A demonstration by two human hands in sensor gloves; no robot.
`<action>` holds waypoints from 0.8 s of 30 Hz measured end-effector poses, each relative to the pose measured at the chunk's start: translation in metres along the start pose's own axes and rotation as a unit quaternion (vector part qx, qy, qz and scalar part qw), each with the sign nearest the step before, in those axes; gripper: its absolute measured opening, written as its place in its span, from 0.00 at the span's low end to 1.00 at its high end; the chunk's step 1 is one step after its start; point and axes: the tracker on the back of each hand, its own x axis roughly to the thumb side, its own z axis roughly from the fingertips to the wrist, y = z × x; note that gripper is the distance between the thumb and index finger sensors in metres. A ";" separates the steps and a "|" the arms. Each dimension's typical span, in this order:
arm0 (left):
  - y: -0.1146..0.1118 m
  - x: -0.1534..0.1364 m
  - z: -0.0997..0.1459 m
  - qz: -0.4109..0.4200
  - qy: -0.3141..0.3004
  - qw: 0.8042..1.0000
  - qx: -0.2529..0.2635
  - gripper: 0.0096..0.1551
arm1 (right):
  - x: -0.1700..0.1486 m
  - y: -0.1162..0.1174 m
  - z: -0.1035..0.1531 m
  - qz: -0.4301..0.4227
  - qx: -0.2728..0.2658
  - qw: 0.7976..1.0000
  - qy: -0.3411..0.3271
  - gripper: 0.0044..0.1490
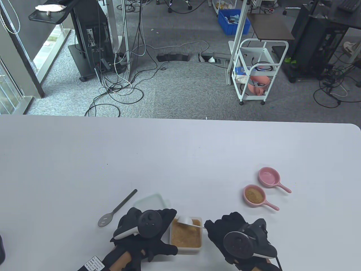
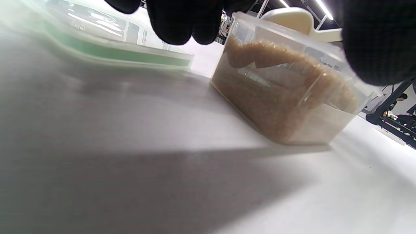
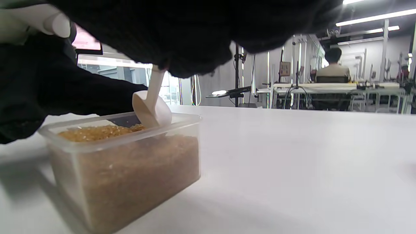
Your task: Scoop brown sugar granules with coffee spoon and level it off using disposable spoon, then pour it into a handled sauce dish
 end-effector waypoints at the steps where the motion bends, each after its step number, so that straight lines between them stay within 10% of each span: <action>1: 0.000 0.000 0.000 0.000 0.000 1.000 -0.001 0.70 | 0.004 0.001 -0.001 0.009 0.003 1.000 -0.007 0.26; 15: 0.000 0.001 -0.001 -0.003 0.003 1.000 -0.002 0.70 | -0.006 0.018 -0.008 -0.135 0.132 0.982 0.023 0.27; 24: -0.001 0.001 -0.001 -0.004 0.005 1.000 -0.002 0.70 | -0.042 0.035 -0.005 -0.325 0.200 0.919 0.100 0.27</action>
